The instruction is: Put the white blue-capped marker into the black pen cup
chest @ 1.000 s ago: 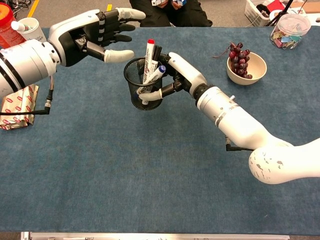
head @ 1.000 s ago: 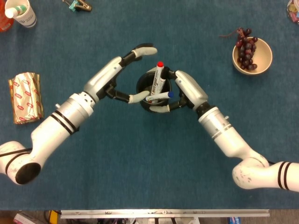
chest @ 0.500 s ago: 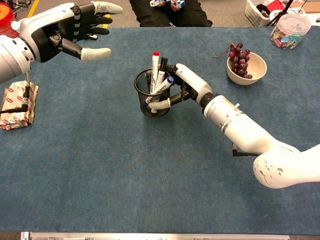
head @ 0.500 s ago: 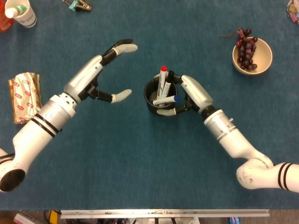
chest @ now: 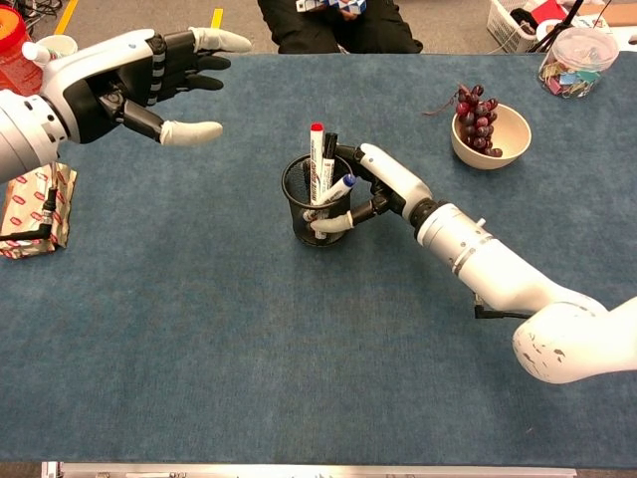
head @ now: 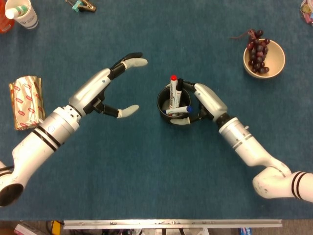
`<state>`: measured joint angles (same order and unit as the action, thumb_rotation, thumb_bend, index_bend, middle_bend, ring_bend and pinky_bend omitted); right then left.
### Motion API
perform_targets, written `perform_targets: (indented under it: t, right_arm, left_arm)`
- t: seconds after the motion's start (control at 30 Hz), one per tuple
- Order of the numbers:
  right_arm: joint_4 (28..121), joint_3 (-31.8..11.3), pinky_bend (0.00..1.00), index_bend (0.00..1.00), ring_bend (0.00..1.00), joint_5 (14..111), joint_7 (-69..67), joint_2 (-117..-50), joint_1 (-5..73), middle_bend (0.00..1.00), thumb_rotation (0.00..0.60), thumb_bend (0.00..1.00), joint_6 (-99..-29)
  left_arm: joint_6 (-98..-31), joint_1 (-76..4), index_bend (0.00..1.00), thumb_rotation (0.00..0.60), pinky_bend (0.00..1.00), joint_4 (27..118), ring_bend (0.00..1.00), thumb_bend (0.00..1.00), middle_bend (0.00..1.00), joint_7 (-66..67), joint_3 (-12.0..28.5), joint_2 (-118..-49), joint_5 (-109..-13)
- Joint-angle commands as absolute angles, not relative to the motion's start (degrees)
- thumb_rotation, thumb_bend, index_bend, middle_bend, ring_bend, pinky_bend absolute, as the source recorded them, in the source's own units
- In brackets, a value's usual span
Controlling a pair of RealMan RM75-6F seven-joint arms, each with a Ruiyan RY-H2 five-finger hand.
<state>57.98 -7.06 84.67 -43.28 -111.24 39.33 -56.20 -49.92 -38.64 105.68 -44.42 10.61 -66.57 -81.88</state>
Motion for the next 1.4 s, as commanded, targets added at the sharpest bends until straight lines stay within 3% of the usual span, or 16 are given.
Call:
perform_targets:
  t: [0.03, 0.37, 0.6, 0.77, 1.13, 1.4]
  right_arm:
    - [55.5, -5.9, 0.23, 0.43, 0.26, 86.2, -45.1, -112.1, 39.3, 0.37, 0.6, 0.38, -57.1]
    - [51.2, -3.9, 0.17, 0.38, 0.22, 88.2, -48.8, -112.8, 39.4, 0.33, 0.6, 0.34, -57.8]
    - [49.8, -2.5, 0.11, 0.33, 0.16, 89.2, -49.5, -112.5, 39.1, 0.28, 0.6, 0.11, -58.1]
    - [49.3, -2.2, 0.1, 0.3, 0.15, 89.3, -49.6, -112.4, 38.9, 0.26, 0.6, 0.02, -58.5]
    - [50.0, -1.8, 0.06, 0.23, 0.11, 89.8, -48.2, -111.1, 38.9, 0.22, 0.6, 0.0, -59.0]
    - [54.0, -1.1, 0.05, 0.1, 0.08, 90.6, -45.2, -106.9, 38.8, 0.18, 0.6, 0.0, -59.7]
  left_arm:
    - [-50.0, -38.7, 0.11, 0.6, 0.07, 105.7, 0.0, 0.28, 0.01, -44.6, 10.4, -66.5, -82.1]
    - [-49.7, -39.0, 0.11, 0.6, 0.07, 106.0, 0.0, 0.28, 0.01, -45.2, 9.6, -66.2, -82.4]
    - [-49.9, -39.2, 0.11, 0.6, 0.05, 106.2, 0.0, 0.28, 0.0, -45.2, 9.3, -66.1, -82.7]
    - [-49.8, -39.5, 0.11, 0.6, 0.05, 106.2, 0.0, 0.28, 0.0, -45.0, 9.0, -66.3, -82.7]
    - [-49.7, -39.9, 0.11, 0.6, 0.05, 106.1, 0.0, 0.28, 0.0, -44.5, 8.8, -66.8, -82.3]
    - [-49.9, -40.0, 0.11, 0.6, 0.05, 106.2, 0.0, 0.28, 0.0, -43.5, 8.7, -66.4, -82.2]
